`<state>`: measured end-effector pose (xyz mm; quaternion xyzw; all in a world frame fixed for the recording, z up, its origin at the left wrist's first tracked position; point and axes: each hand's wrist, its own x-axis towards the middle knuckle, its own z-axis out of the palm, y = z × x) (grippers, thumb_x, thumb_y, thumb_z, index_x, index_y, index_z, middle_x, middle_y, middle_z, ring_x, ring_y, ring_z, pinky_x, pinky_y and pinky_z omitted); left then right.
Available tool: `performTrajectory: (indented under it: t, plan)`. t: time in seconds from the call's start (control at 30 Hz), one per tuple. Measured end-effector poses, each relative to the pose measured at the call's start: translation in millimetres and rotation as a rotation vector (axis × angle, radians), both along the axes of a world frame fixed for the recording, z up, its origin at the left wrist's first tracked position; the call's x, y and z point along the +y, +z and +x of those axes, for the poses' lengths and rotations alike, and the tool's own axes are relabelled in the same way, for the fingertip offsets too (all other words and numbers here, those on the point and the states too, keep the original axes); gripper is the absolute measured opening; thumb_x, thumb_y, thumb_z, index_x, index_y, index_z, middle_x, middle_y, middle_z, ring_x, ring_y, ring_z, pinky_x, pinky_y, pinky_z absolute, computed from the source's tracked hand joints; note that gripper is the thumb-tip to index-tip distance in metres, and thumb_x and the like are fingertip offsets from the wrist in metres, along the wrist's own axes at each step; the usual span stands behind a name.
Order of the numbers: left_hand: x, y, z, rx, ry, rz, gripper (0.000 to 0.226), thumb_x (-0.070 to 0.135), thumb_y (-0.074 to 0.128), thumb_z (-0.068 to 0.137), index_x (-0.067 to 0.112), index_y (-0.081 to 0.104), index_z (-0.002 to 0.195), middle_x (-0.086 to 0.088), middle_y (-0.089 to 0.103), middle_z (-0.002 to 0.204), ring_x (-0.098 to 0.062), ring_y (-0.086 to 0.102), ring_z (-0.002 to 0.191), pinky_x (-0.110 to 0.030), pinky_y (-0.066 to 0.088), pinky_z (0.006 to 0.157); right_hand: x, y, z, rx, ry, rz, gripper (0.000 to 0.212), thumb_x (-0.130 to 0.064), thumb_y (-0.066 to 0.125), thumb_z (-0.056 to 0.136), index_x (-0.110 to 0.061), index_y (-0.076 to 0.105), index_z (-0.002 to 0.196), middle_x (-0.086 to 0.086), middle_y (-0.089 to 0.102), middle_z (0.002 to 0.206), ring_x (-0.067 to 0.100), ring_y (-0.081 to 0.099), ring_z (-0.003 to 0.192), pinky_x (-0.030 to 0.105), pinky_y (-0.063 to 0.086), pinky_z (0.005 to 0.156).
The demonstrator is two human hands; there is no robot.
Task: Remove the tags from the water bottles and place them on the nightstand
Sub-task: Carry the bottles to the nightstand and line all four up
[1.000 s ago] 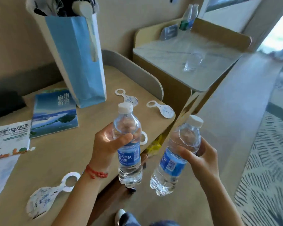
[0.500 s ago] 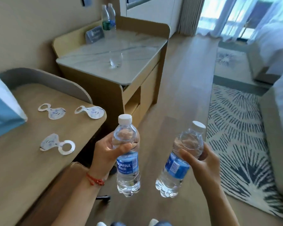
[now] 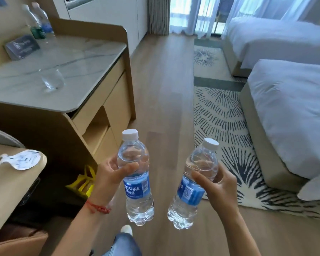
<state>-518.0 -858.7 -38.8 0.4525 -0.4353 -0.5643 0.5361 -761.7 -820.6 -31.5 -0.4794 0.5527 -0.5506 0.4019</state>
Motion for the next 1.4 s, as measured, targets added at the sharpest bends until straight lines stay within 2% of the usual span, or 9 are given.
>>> performTrajectory:
  t: [0.2,0.33,0.5,0.8,0.97,1.07,1.23,1.3,1.4]
  plan:
    - [-85.9,-8.0,-18.8,0.026,-0.023,0.01,0.042,0.033,0.077,0.046,0.021,0.073,0.086,-0.002,0.075,0.084,-0.018,0.07,0.078,-0.021,0.054,0.062,-69.1,-5.5,-12.0,0.039,-0.059,0.017,0.043,-0.04,0.078,0.05,-0.019,0.066,0.085,-0.007,0.074,0.08,0.008,0.07,0.07,0.013,0.051,0.059]
    - [-165.5,-13.0,-29.6,0.003,-0.035,0.023,0.053,0.035,0.078,0.043,0.015,0.069,0.092,-0.004,0.074,0.086,-0.019,0.07,0.078,-0.021,0.054,0.062,-144.3,-11.2,-14.1,0.036,-0.088,0.027,0.042,-0.042,0.076,0.048,-0.02,0.065,0.083,-0.008,0.074,0.079,0.008,0.07,0.068,0.013,0.051,0.057]
    - [-268.0,-11.3,-41.7,0.022,-0.059,0.014,0.048,0.032,0.079,0.044,0.015,0.071,0.088,-0.004,0.075,0.085,-0.018,0.071,0.077,-0.019,0.053,0.062,-244.7,-8.4,-20.9,0.063,-0.089,0.029,0.043,-0.044,0.077,0.047,-0.022,0.066,0.082,-0.006,0.074,0.079,0.009,0.07,0.067,0.013,0.051,0.057]
    - [-423.6,-12.0,-87.9,-0.017,-0.138,0.048,0.052,0.038,0.081,0.044,0.021,0.071,0.092,-0.004,0.074,0.089,-0.021,0.07,0.083,-0.022,0.054,0.065,-397.5,-10.9,-67.5,0.055,-0.13,0.041,0.041,-0.043,0.077,0.049,-0.022,0.066,0.083,-0.007,0.074,0.079,0.009,0.07,0.067,0.013,0.051,0.057]
    - [-508.3,-17.9,-145.0,0.006,-0.137,0.054,0.05,0.031,0.08,0.044,0.014,0.071,0.09,-0.006,0.074,0.085,-0.021,0.07,0.079,-0.021,0.053,0.063,-487.0,-17.4,-120.6,0.088,-0.136,0.046,0.036,-0.044,0.078,0.05,-0.03,0.067,0.081,-0.008,0.074,0.078,0.008,0.069,0.066,0.013,0.051,0.057]
    - [-562.2,-17.2,-181.3,0.006,-0.115,0.063,0.051,0.031,0.079,0.044,0.014,0.07,0.091,-0.005,0.074,0.085,-0.021,0.07,0.078,-0.022,0.054,0.063,-541.1,-16.1,-157.7,0.078,-0.124,0.04,0.036,-0.043,0.077,0.05,-0.029,0.066,0.081,-0.01,0.073,0.078,0.005,0.069,0.065,0.011,0.05,0.055]
    - [-646.1,-6.4,-227.8,0.016,-0.098,0.056,0.062,0.043,0.087,0.034,0.018,0.071,0.089,-0.003,0.074,0.085,-0.019,0.07,0.078,-0.021,0.054,0.062,-631.2,-3.5,-211.7,0.068,-0.082,0.062,0.036,-0.041,0.081,0.05,-0.033,0.067,0.083,-0.007,0.074,0.081,0.01,0.07,0.069,0.014,0.052,0.058]
    - [-680.1,-6.8,-238.8,0.006,-0.081,0.057,0.056,0.035,0.084,0.039,0.015,0.07,0.09,-0.003,0.074,0.084,-0.017,0.07,0.077,-0.021,0.054,0.062,-668.7,-1.2,-225.7,0.085,-0.069,0.071,0.038,-0.036,0.087,0.052,-0.03,0.067,0.084,-0.006,0.074,0.082,0.011,0.07,0.071,0.017,0.054,0.061]
    - [-729.8,-10.0,-247.3,0.029,-0.046,0.057,0.047,0.03,0.079,0.045,0.014,0.07,0.088,-0.003,0.075,0.082,-0.017,0.07,0.074,-0.021,0.054,0.06,-722.5,-6.1,-236.8,0.083,-0.053,0.074,0.037,-0.033,0.086,0.056,-0.024,0.066,0.086,-0.003,0.074,0.083,0.014,0.071,0.073,0.023,0.057,0.065]
